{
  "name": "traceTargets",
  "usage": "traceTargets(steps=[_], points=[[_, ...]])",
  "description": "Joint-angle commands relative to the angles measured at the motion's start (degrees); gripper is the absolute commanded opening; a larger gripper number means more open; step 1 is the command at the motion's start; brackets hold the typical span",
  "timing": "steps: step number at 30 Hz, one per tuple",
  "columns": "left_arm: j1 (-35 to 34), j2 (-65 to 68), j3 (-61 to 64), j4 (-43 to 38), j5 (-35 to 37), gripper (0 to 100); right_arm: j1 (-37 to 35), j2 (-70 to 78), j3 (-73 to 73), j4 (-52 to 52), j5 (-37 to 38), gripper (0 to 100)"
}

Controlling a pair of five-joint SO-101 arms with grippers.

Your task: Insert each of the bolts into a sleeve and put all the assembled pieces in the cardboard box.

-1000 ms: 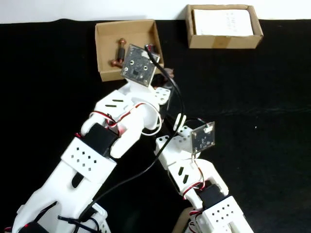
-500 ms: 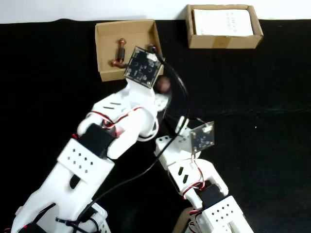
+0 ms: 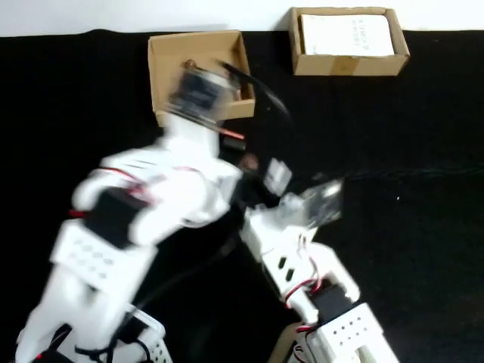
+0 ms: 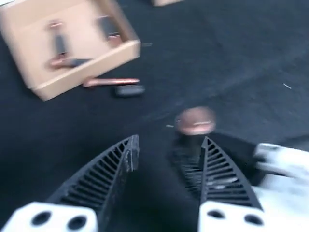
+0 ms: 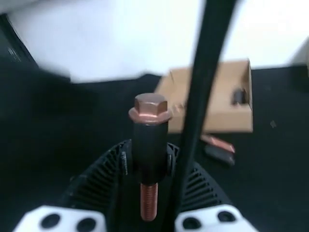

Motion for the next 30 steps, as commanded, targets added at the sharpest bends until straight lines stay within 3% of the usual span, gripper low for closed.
traceTargets(steps=[1,6,11,15,20,30], points=[[-8.75,-2.24,-5.58,3.52,-0.44,21,-0.04,10.68,-15.25,0.92,-1.32,0.6],[-18.95,-9.63,-2.51,4.04,-0.44,21,-0.04,34.77,-31.34,0.84,-1.14,0.6],[-28.79,-16.66,12.97,2.37,-2.20,21,1.54,58.95,-50.86,0.57,1.32,0.6],[-34.59,-22.37,25.27,-1.14,-7.65,21,4.26,77.49,-66.33,-7.08,4.57,0.6],[-38.11,-28.18,38.11,-7.21,-8.09,21,5.32,98.15,-85.14,-13.76,7.74,0.6],[-40.66,-29.67,54.73,-18.29,-8.00,21,5.41,131.56,-116.79,-13.67,7.82,0.6]])
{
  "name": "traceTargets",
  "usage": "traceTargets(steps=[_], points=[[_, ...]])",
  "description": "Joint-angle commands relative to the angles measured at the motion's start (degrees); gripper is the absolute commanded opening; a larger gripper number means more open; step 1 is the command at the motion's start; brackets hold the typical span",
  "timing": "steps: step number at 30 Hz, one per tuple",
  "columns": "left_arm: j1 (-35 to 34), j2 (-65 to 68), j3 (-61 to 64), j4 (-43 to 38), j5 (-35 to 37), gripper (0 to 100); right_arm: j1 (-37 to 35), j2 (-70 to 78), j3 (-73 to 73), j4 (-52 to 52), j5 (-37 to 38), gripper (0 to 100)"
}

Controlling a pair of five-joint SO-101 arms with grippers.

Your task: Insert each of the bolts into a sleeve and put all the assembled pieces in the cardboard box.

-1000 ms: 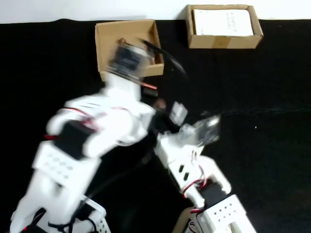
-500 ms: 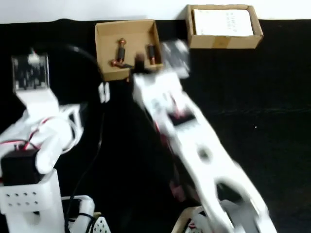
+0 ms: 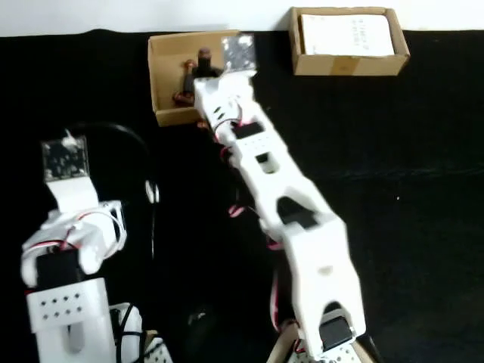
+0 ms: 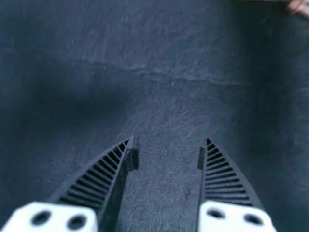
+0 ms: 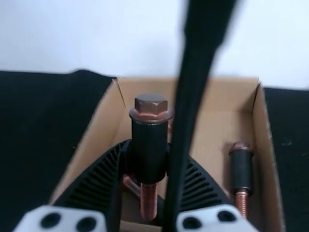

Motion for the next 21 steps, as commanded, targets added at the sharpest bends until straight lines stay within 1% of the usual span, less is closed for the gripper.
traceTargets(steps=[1,4,8,14,17,21], points=[[-2.15,-0.92,1.45,-2.64,-0.18,21,0.57,7.43,-13.67,-1.71,0.70,0.8],[-3.38,-0.75,1.80,-2.29,-0.18,21,0.48,14.11,-20.62,-1.36,0.70,3.5],[-3.38,-0.75,1.80,-2.37,-0.18,21,0.57,20.79,-26.86,-1.27,0.70,8.0],[-3.38,-0.75,1.71,-2.55,-0.18,21,1.10,24.31,-30.64,-0.75,0.79,8.7],[-3.12,-0.75,1.71,-2.20,-0.26,21,1.01,24.13,-32.57,4.53,0.79,10.8],[-3.12,-0.66,1.63,-2.11,-0.18,21,0.92,24.31,-38.20,12.26,0.62,18.7]])
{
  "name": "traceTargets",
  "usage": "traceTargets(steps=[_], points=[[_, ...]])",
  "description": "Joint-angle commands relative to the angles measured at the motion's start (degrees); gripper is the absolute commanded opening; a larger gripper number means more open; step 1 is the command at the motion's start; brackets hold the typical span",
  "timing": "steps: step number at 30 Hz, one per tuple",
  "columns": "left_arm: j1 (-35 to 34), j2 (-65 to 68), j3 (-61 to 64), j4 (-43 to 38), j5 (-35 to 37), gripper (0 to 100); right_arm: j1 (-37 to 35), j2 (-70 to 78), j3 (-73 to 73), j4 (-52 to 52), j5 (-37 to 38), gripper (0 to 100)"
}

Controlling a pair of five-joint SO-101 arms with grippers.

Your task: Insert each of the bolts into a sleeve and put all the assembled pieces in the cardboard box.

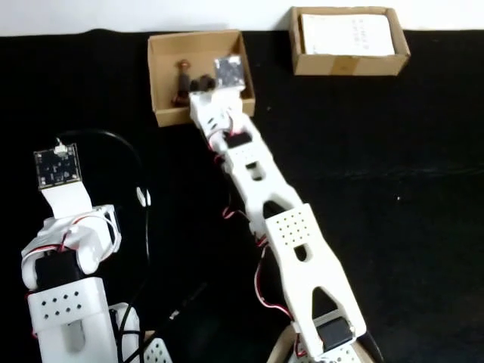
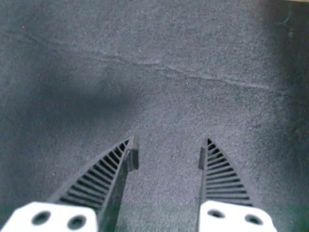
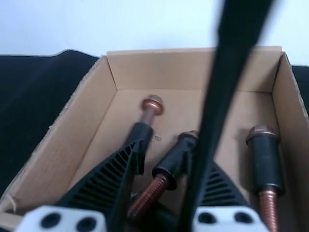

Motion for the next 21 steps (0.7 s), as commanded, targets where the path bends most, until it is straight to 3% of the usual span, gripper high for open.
traceTargets(steps=[1,6,11,18,21], points=[[-0.48,-0.57,-0.40,-0.44,-0.18,21,0.92,-1.01,-7.43,5.67,0.35,19.9],[-0.48,-0.48,-0.40,-0.44,-0.18,21,1.19,-1.01,-22.64,18.77,0.44,20.2],[-0.40,3.30,-0.22,-0.88,0.70,21,0.75,-1.27,-42.07,44.70,2.11,20.2],[-0.31,23.25,-3.65,-6.86,3.78,21,1.10,-11.03,-41.36,78.46,11.25,20.2],[-0.31,31.52,-8.75,-6.95,5.54,21,1.19,-12.44,-40.92,88.48,18.81,20.2]])
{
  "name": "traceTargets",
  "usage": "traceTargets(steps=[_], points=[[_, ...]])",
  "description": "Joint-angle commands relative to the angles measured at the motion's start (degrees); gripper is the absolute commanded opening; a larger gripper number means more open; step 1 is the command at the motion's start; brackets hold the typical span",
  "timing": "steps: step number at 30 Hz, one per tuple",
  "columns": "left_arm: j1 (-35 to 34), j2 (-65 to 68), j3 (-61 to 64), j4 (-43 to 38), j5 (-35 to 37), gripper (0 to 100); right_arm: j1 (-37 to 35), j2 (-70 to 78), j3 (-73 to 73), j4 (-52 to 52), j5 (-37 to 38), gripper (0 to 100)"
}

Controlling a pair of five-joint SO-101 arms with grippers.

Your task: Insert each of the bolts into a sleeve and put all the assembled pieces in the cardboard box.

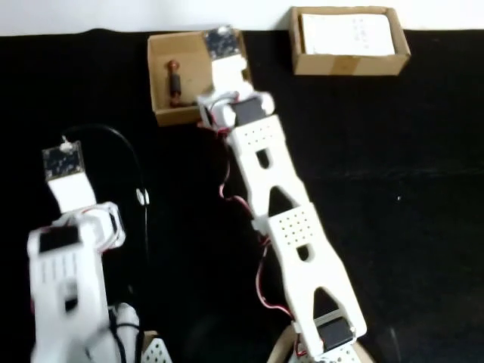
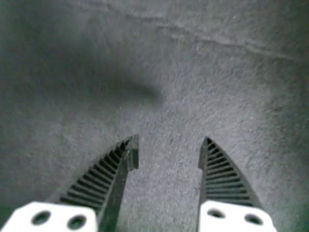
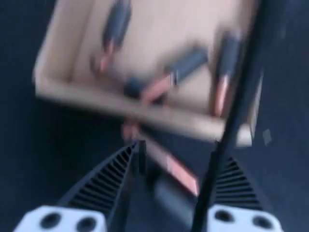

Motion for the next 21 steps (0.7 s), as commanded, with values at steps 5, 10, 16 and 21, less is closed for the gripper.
traceTargets(steps=[5,10,16,21], points=[[-0.31,19.82,-12.44,-1.14,1.85,21,1.98,-3.30,-6.55,13.05,19.52,20.2],[-0.31,32.22,-14.99,-5.54,2.20,21,1.98,3.38,-6.64,12.26,28.22,14.7],[-0.75,35.65,-18.59,-4.22,6.15,21,1.98,8.75,-6.81,10.86,29.10,9.1],[-0.75,35.82,-18.68,-4.22,6.15,21,1.98,11.12,-6.73,10.68,29.10,9.1]])
